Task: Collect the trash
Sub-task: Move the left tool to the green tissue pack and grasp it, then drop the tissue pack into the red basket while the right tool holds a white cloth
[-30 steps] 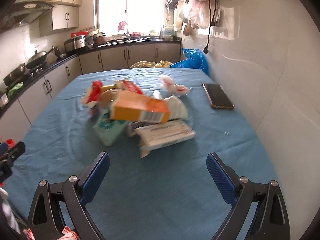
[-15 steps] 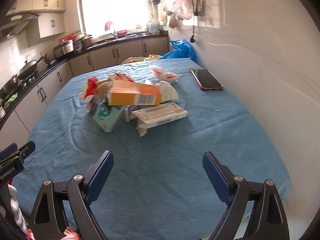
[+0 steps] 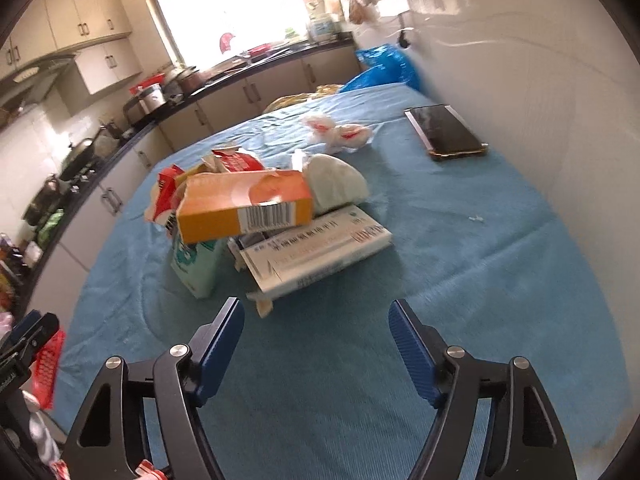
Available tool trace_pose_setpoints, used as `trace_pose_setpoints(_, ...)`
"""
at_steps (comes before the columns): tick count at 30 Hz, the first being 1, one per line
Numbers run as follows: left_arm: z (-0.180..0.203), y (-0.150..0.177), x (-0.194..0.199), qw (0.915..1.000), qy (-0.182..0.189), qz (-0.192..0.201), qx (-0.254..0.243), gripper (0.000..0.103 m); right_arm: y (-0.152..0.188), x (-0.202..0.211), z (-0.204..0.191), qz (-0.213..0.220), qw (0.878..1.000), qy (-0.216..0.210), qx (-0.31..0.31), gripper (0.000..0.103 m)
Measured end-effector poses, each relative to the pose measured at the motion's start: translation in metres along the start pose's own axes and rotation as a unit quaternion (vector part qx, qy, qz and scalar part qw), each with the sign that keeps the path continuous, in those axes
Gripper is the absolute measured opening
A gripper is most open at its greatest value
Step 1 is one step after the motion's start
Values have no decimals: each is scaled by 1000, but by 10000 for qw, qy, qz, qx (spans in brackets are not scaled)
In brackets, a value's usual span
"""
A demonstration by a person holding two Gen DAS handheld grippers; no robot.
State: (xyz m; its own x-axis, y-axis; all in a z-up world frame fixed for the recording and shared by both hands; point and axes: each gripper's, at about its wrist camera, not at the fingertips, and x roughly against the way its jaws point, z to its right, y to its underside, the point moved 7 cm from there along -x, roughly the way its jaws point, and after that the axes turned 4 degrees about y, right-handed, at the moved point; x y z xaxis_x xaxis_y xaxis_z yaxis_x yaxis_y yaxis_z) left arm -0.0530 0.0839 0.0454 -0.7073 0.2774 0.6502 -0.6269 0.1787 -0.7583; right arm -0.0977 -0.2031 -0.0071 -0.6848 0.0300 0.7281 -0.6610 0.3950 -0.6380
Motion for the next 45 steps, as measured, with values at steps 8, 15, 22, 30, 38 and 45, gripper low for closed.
trace_pose_setpoints(8, 32, -28, -17, 9999, 62, 92, -57, 96, -15, -19, 9, -123, 9993, -277, 238, 79)
trace_pose_setpoints(15, 79, -26, -57, 9977, 535, -187, -373, 96, -46, -33, 31, -146, 9986, -356, 373, 79)
trace_pose_setpoints(22, 120, -29, -105, 9902, 880, -569, -920, 96, -85, -76, 33, -242, 9962, -435, 713, 79)
trace_pose_setpoints(30, 144, -36, -135, 9842, 1195, -755, -1069, 96, -100, -103, 26, -367, 9940, -915, 471, 78)
trace_pose_setpoints(38, 158, -21, -126, 9803, 1375, -997, -1008, 39, -96, -95, 19, -462, 9897, -1315, 313, 29)
trace_pose_setpoints(45, 121, -25, -82, 9891, 1276, -660, -308, 38, -100, -51, 16, 14, 9921, -1215, 318, 24)
